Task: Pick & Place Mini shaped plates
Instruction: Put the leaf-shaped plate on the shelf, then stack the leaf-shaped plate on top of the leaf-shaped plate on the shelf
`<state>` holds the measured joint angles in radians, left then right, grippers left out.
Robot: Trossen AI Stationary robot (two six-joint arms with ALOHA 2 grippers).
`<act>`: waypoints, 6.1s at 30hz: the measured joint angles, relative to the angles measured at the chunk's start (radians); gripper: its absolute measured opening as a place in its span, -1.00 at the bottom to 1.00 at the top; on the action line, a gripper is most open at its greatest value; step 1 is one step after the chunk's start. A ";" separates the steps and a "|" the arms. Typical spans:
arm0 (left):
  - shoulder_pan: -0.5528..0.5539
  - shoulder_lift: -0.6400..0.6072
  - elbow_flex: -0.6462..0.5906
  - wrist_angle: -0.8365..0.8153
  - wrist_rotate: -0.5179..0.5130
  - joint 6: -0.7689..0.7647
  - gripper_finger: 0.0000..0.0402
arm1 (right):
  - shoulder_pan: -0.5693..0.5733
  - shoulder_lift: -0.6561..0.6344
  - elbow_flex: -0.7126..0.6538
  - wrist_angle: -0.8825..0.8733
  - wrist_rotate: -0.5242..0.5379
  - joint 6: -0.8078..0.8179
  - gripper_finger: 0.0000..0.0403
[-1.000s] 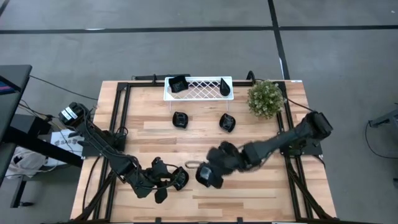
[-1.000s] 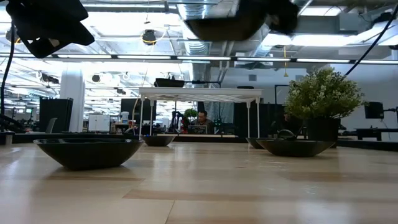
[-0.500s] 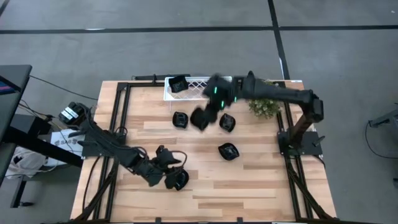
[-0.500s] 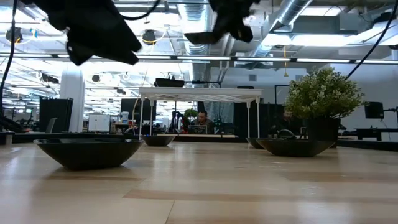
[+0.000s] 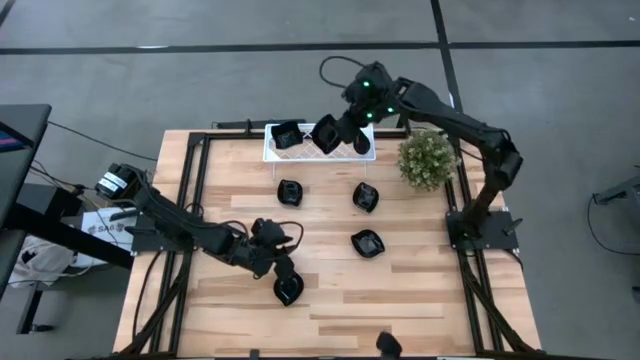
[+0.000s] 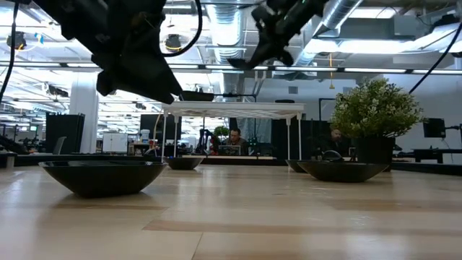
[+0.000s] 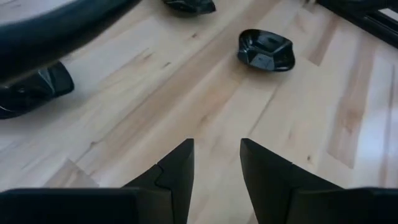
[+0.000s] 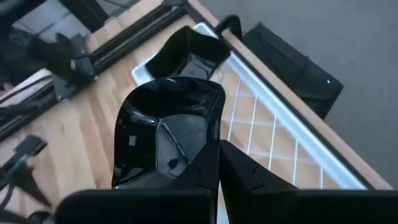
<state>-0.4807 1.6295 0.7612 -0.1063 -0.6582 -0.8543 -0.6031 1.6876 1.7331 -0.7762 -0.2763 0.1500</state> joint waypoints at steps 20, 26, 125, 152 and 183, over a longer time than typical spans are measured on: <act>0.033 0.000 0.000 -0.005 0.000 0.000 -0.35 | -0.079 0.141 -0.002 0.049 -0.067 -0.100 -1.00; 0.036 0.000 0.000 -0.001 0.000 -0.011 -0.35 | -0.053 0.183 -0.003 0.057 -0.051 -0.101 -1.00; -0.101 0.000 -0.071 0.066 0.026 -0.311 -0.35 | 1.041 -0.583 -1.111 0.444 0.734 0.921 -0.43; -0.102 0.000 -0.069 0.112 0.026 -0.311 -0.35 | 0.875 -0.417 -1.126 0.401 0.615 0.887 -0.43; -0.103 0.000 -0.069 0.116 0.026 -0.303 -0.35 | 0.878 -0.235 -1.127 0.607 0.456 0.888 -0.43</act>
<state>-0.5838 1.6299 0.6918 0.0093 -0.6320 -1.1572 0.2745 1.4525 0.6064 -0.1690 0.1799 1.0382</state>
